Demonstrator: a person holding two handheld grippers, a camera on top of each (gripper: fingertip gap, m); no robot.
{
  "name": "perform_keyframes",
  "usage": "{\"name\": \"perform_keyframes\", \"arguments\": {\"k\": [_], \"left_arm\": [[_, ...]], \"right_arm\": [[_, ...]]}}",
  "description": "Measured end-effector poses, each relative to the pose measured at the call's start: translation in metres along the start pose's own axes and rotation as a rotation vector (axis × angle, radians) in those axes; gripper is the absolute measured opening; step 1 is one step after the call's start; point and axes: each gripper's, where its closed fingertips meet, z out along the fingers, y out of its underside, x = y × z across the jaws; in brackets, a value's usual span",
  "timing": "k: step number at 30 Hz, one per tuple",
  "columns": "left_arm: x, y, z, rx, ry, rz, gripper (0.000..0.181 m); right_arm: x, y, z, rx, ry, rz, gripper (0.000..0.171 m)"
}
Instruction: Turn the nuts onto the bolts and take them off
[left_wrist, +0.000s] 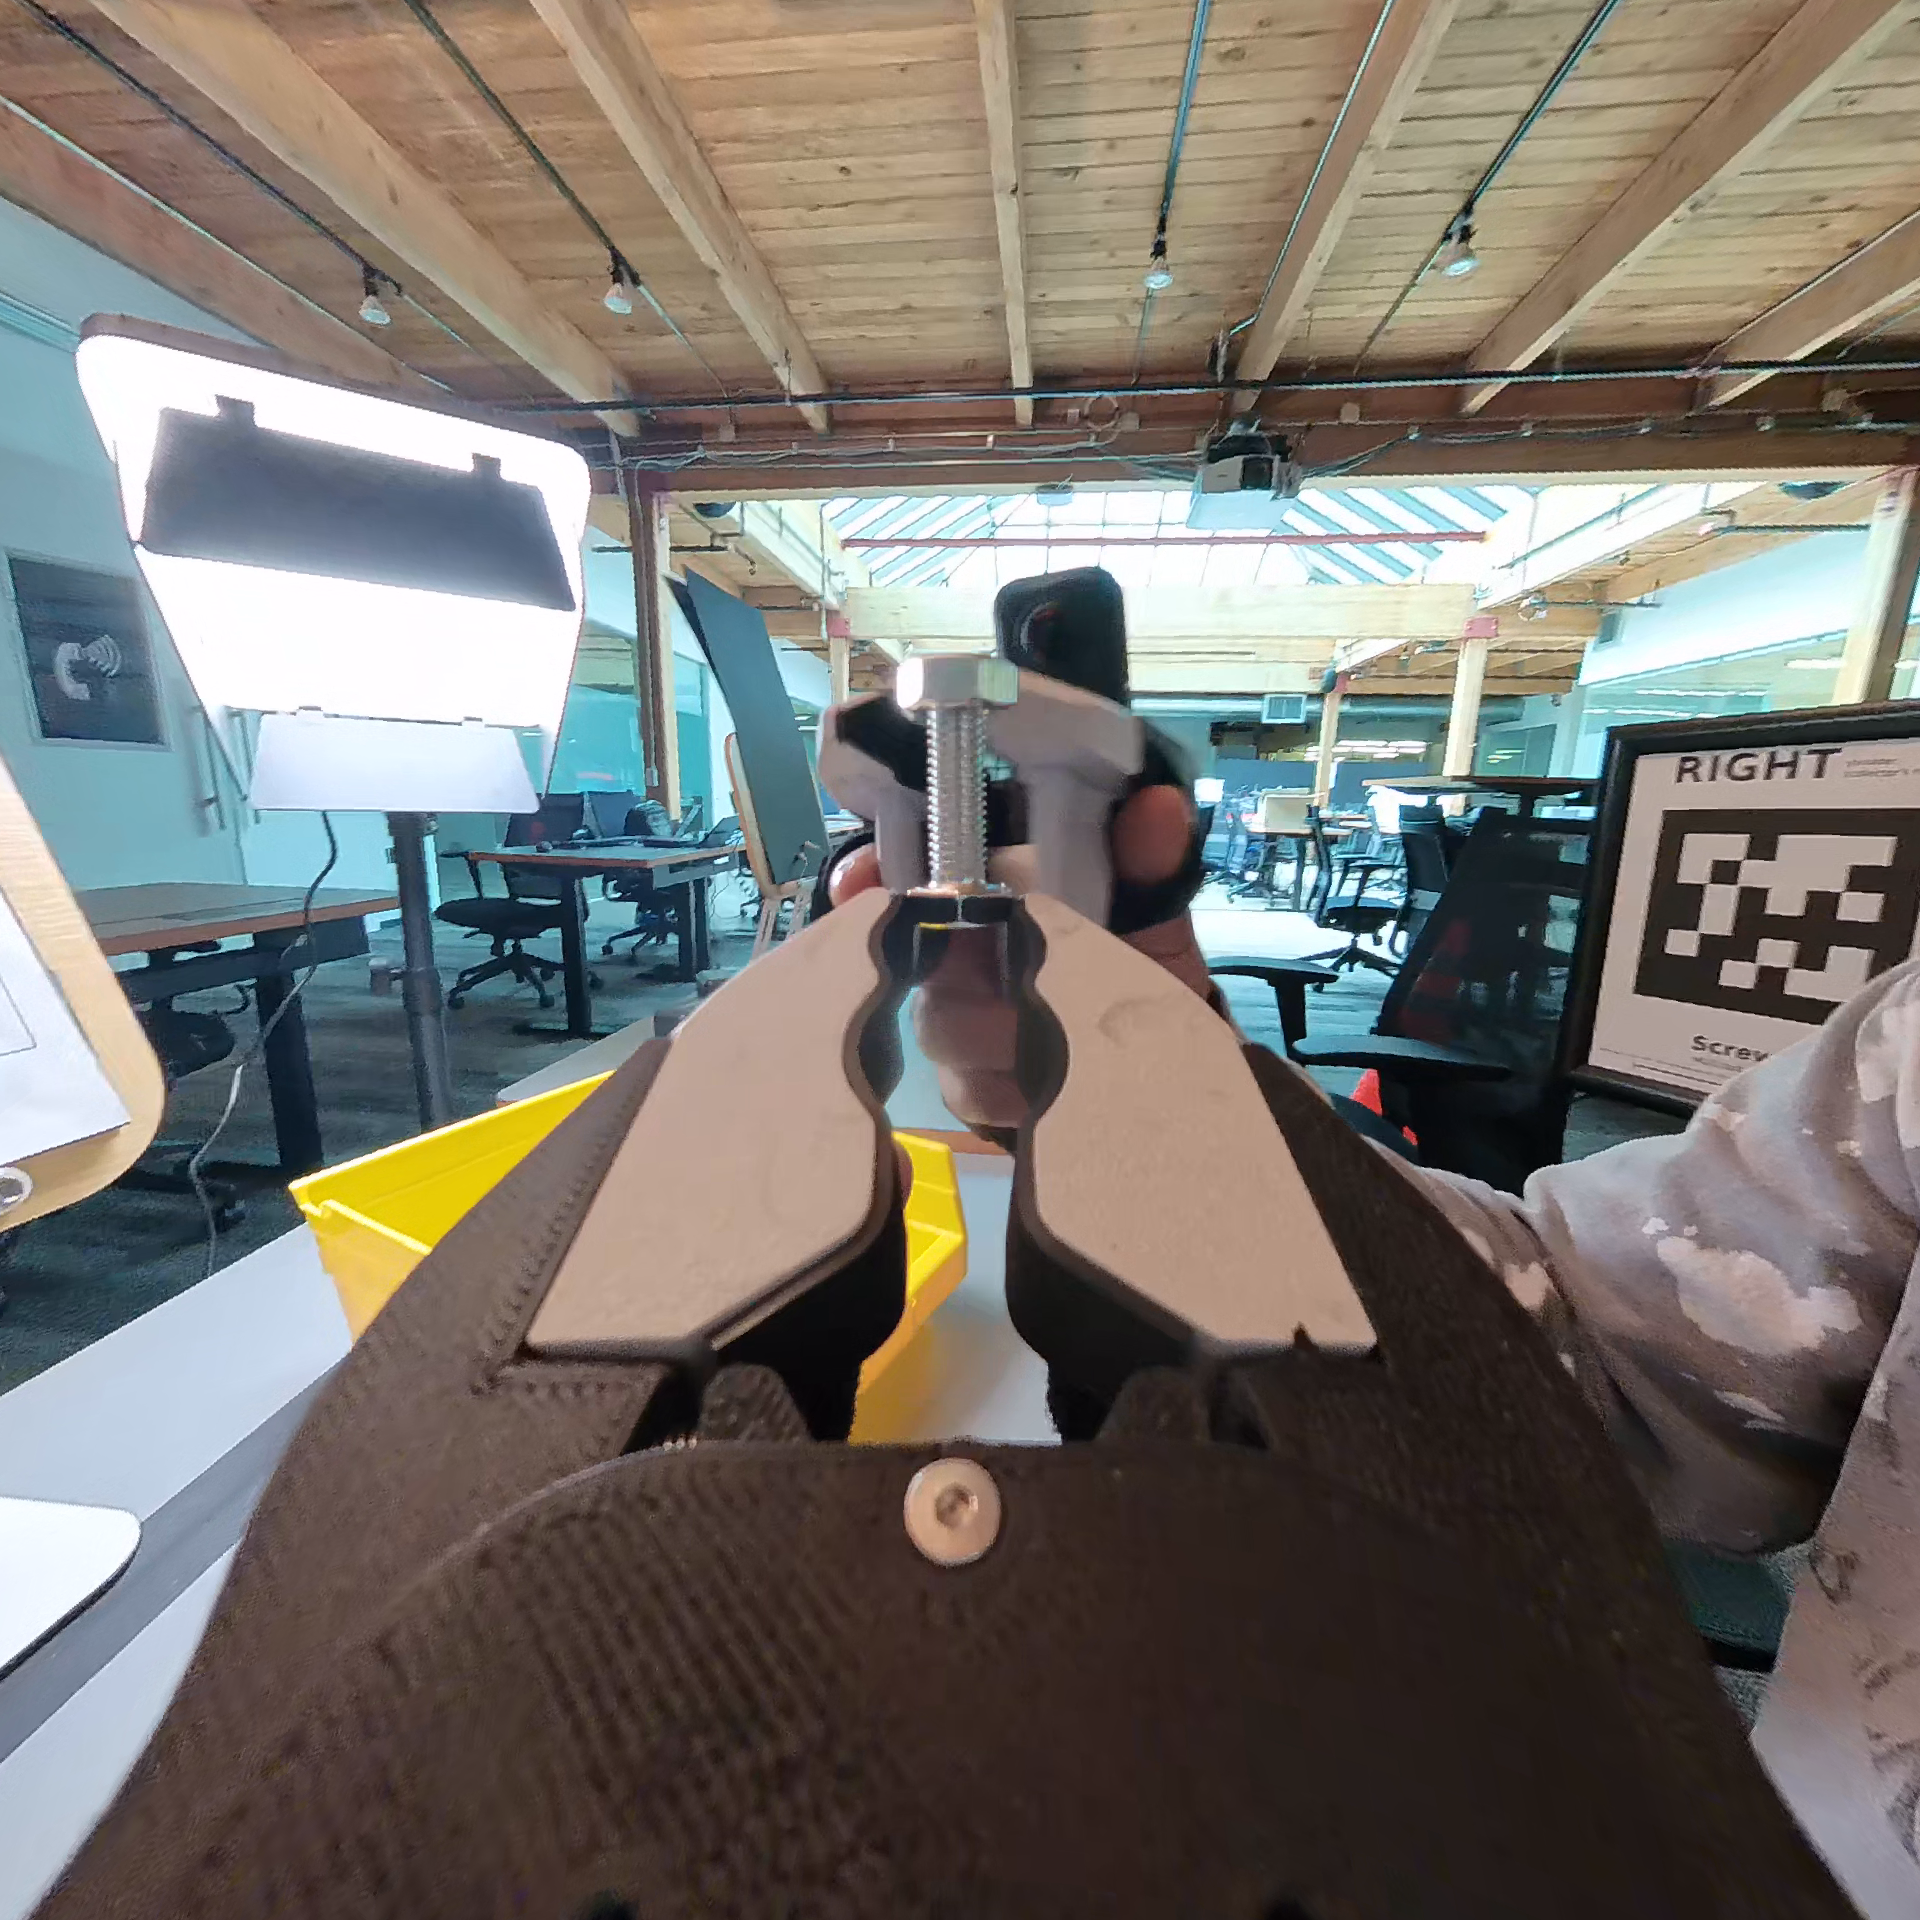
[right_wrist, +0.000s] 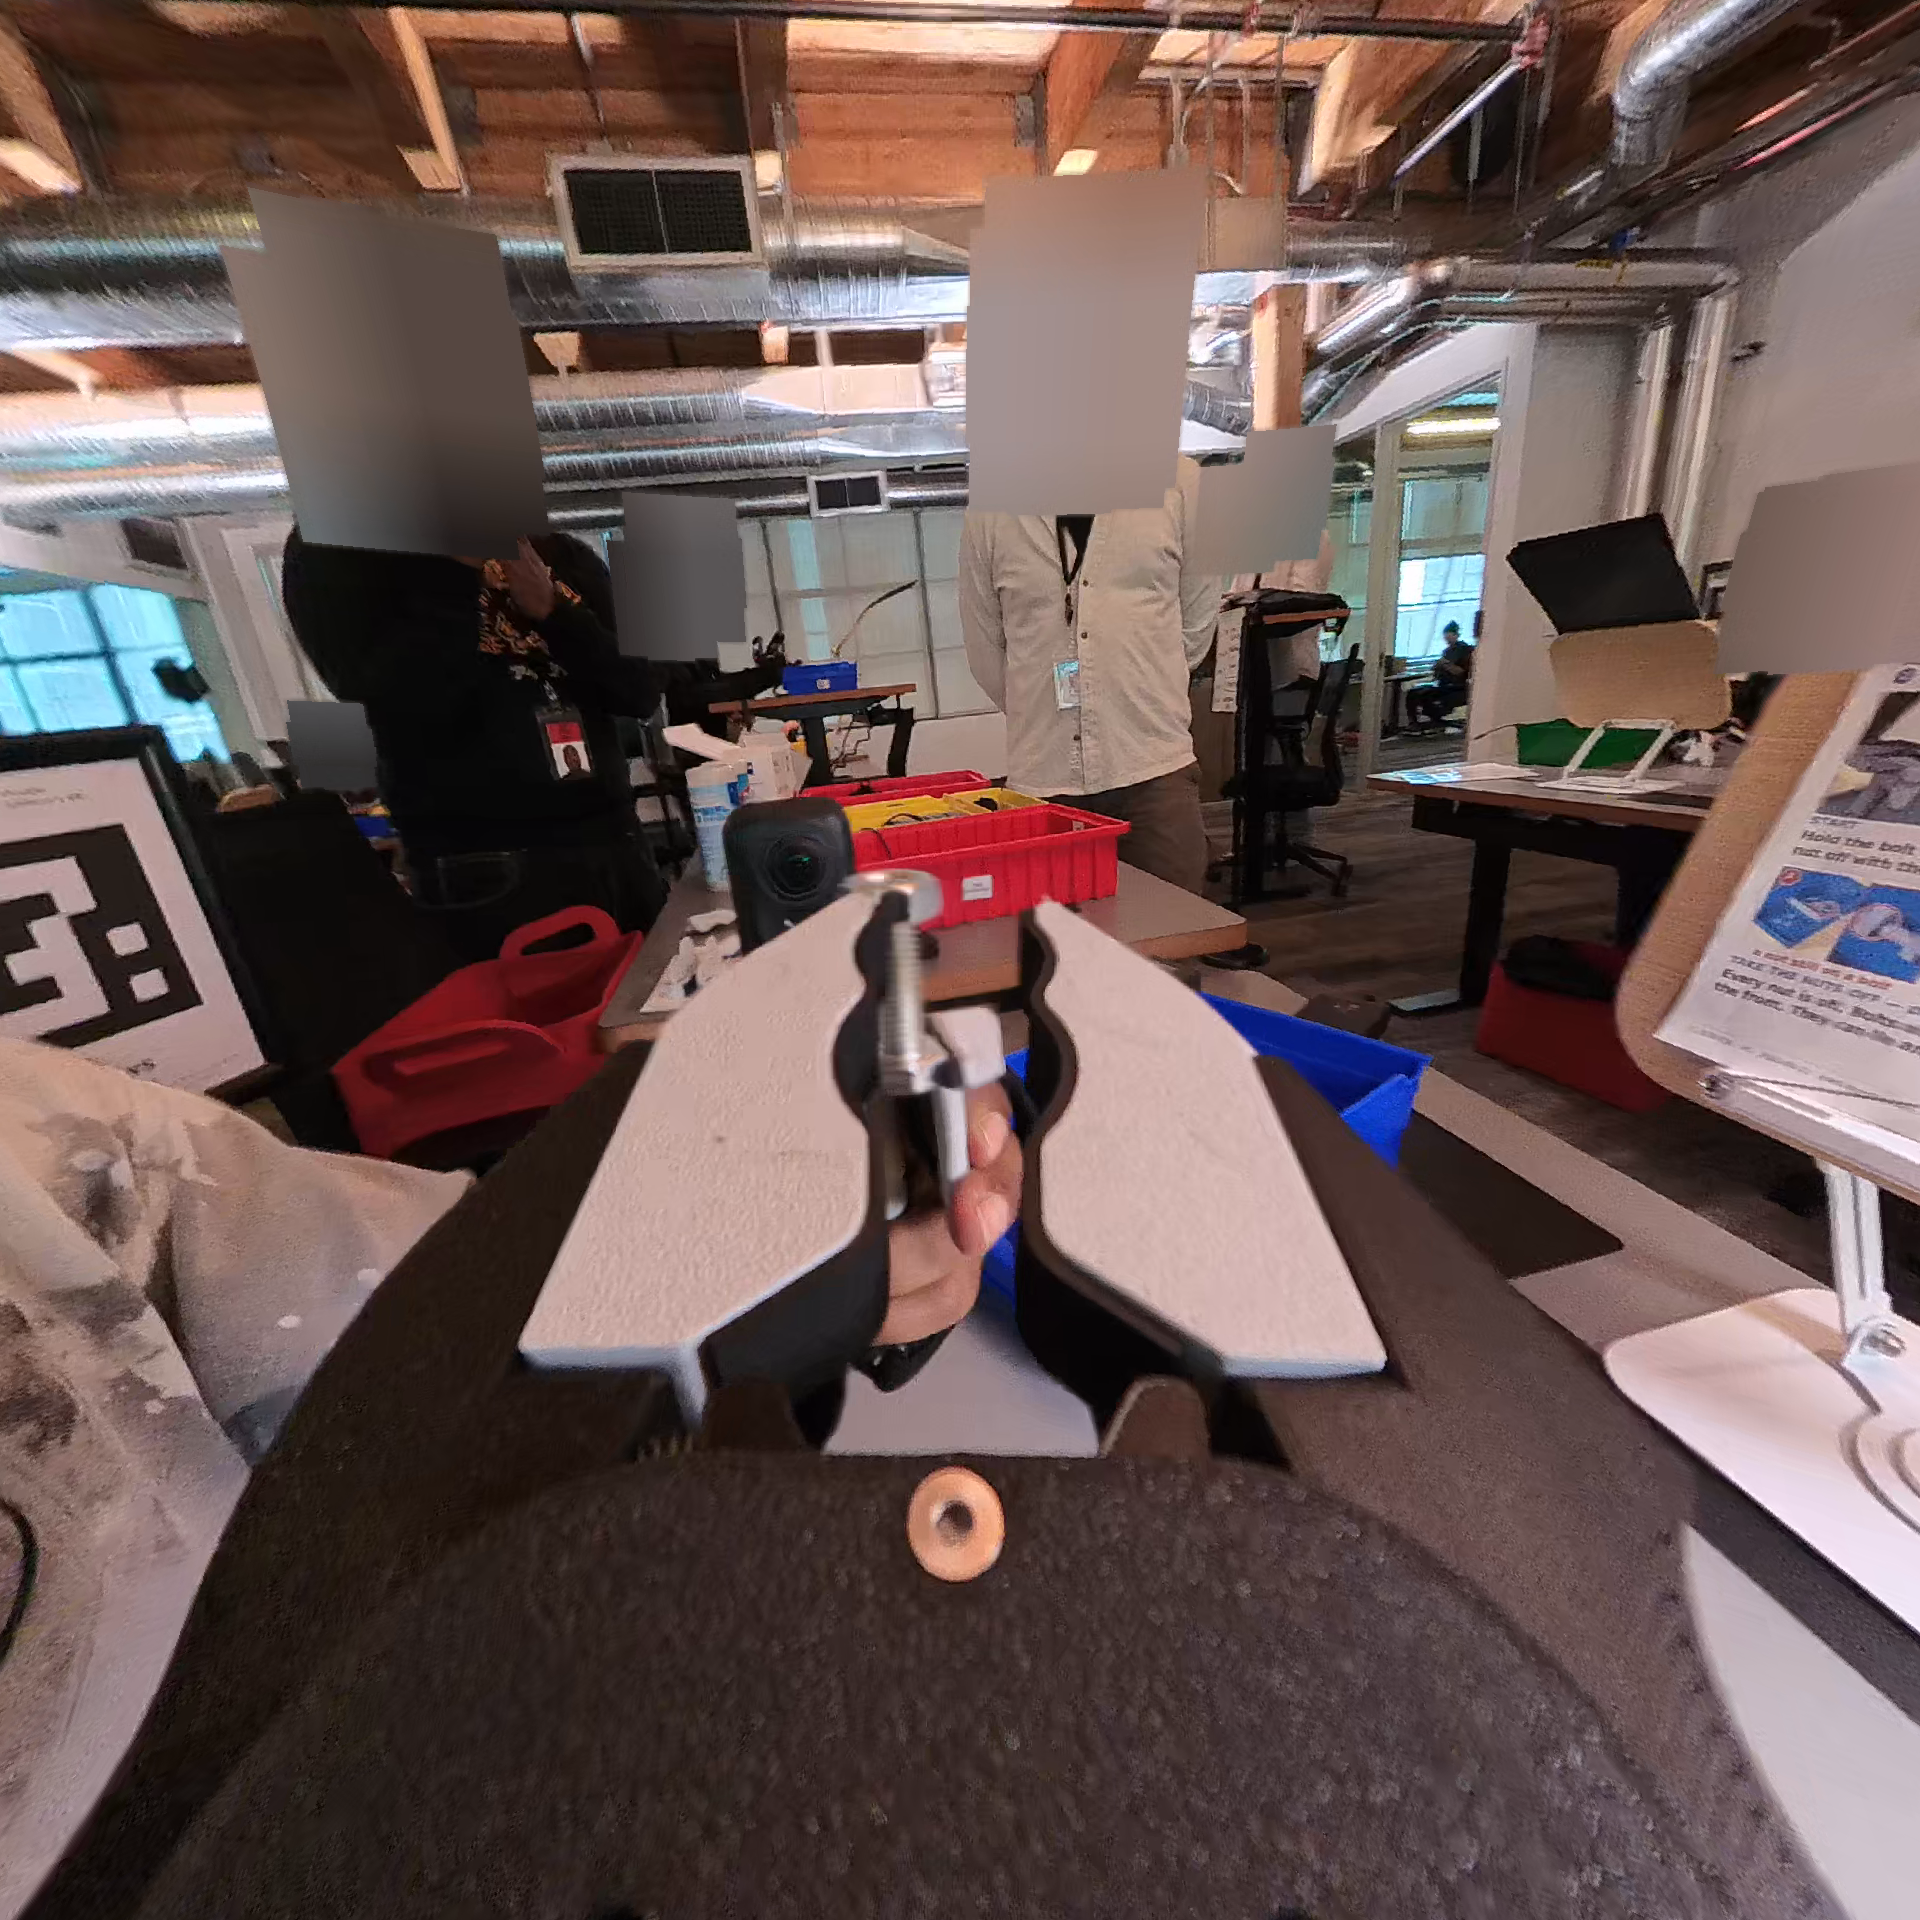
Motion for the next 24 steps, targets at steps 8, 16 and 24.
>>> {"name": "perform_keyframes", "arguments": {"k": [8, 16, 24], "left_arm": [[-0.006, 0.004, 0.0, -0.027, -0.026, 0.001, 0.018], [-0.008, 0.014, 0.002, -0.07, -0.034, 0.009, 0.018], [-0.013, 0.023, 0.001, -0.09, -0.014, -0.035, 0.018]], "right_arm": [[0.0, -0.004, -0.004, 0.009, 0.009, -0.02, 0.027], [-0.002, 0.012, 0.006, -0.081, 0.042, -0.085, 0.019], [0.014, -0.016, -0.024, 0.002, 0.083, -0.1, 0.019]]}}
